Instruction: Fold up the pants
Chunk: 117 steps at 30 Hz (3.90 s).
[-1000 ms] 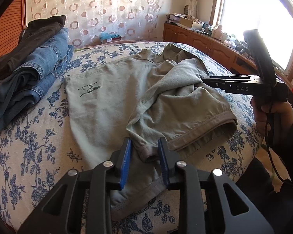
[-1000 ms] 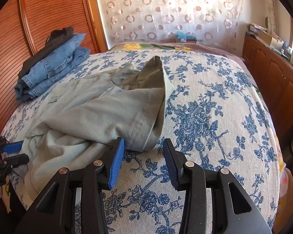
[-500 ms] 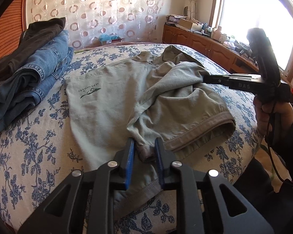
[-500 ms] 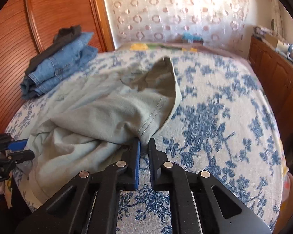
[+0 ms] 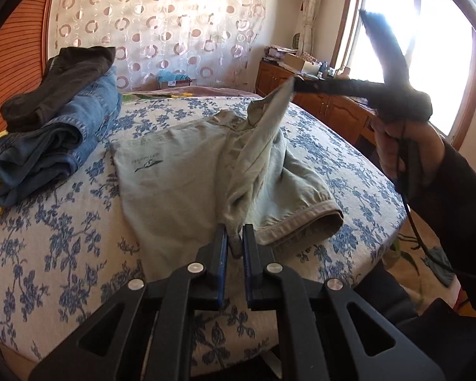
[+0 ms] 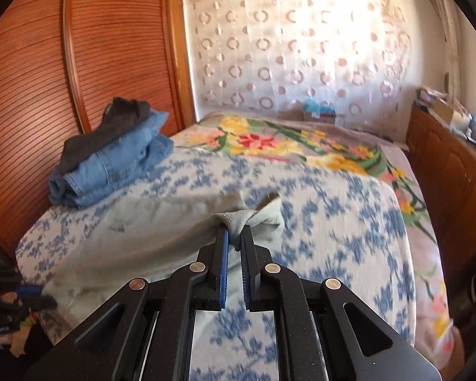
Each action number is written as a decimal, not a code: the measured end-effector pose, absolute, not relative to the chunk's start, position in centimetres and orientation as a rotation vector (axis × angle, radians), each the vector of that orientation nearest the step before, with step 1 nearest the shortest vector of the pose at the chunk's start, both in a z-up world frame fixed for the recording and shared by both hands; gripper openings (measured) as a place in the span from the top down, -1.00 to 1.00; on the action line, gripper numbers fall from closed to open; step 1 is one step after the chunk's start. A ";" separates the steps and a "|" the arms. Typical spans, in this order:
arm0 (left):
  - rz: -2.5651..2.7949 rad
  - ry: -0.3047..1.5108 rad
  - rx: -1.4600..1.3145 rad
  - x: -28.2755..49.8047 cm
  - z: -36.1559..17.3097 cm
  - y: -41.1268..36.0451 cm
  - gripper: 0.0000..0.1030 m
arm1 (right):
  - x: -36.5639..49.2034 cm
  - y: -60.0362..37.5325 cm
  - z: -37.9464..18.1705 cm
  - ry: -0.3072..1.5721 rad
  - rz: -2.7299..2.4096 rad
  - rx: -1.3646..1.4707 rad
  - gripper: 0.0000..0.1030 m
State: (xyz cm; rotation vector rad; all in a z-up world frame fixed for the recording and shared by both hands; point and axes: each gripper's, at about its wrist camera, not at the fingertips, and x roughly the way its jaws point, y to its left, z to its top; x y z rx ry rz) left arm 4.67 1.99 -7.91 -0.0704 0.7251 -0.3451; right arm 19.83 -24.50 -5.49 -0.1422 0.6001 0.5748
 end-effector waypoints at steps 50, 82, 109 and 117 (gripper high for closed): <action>-0.166 0.770 -0.147 1.8 -10.0 7.7 -0.04 | 21.4 -7.8 -9.2 0.700 0.788 -0.314 0.49; -0.012 0.740 -0.139 2.0 -10.0 11.7 -0.26 | 23.2 -1.6 -10.0 0.788 0.940 -0.207 0.88; -0.089 0.740 -0.103 3.2 -9.4 7.7 -0.26 | 14.8 -15.4 -10.1 0.735 0.756 -0.235 0.46; -0.111 0.762 -0.101 3.3 -9.8 6.6 -0.26 | 10.6 -19.5 -11.0 0.737 0.694 -0.252 0.46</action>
